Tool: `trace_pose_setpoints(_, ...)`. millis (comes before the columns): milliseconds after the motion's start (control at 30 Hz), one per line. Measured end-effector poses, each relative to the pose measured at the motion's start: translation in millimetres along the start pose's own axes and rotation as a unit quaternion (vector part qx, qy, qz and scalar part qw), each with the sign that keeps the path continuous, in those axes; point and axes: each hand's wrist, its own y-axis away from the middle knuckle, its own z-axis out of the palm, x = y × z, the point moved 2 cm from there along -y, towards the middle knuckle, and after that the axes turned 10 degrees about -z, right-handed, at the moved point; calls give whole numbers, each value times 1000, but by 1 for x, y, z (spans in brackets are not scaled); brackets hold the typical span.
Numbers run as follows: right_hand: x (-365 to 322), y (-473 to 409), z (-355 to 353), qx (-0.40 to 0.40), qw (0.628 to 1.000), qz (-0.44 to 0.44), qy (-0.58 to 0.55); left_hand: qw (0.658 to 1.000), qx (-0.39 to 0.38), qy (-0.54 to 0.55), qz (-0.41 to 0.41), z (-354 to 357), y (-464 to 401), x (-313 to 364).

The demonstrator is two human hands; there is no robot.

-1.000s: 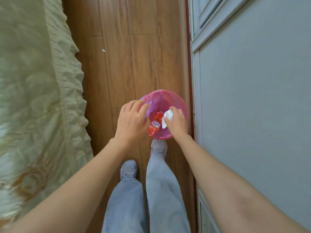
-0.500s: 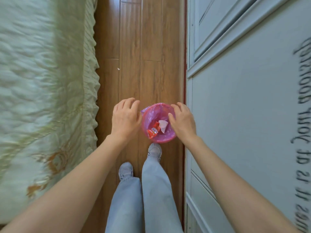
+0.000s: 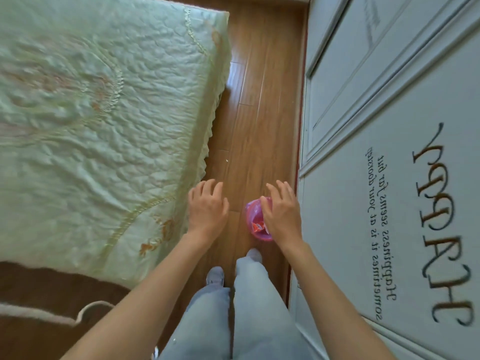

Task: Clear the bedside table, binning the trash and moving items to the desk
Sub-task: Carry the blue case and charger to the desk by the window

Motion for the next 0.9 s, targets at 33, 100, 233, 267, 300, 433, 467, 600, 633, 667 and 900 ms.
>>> trace_pose_setpoints(33,-13,4,-3,-2,1000,-11,-5,1000,7,4,-16,-13,10,-6)
trace_pose_setpoints(100,-37,11,-8,-10,999,-40,-1,998,11,-4,-54,-33,26,-18)
trace_pose_setpoints(233,-81,11,-14,-44,991,-126,16,991,44,-13,-129,-68,53,-47)
trace_pose_setpoints(267,-91,9,-14,-52,988,-146,16,986,59,-8,-153,-76,58,-54)
trace_pose_setpoints(300,-101,7,-14,-64,984,-166,16,981,70,-4,-179,-83,63,-60)
trace_pose_setpoints(433,-137,0,-15,-117,956,-268,23,957,94,2,-276,-107,79,-76)
trace_pose_setpoints(467,-146,-1,-16,-123,947,-296,28,951,102,4,-293,-113,85,-79)
trace_pose_setpoints(600,-180,-3,-21,-140,916,-374,25,928,134,-10,-348,-139,107,-85)
trace_pose_setpoints(633,-190,-2,-21,-146,907,-394,23,919,143,-14,-367,-146,114,-88)
trace_pose_setpoints(667,-200,0,-19,-155,898,-412,20,911,148,-16,-384,-152,123,-90)
trace_pose_setpoints(900,-279,39,-5,-193,843,-502,6,871,177,-43,-457,-193,191,-132)
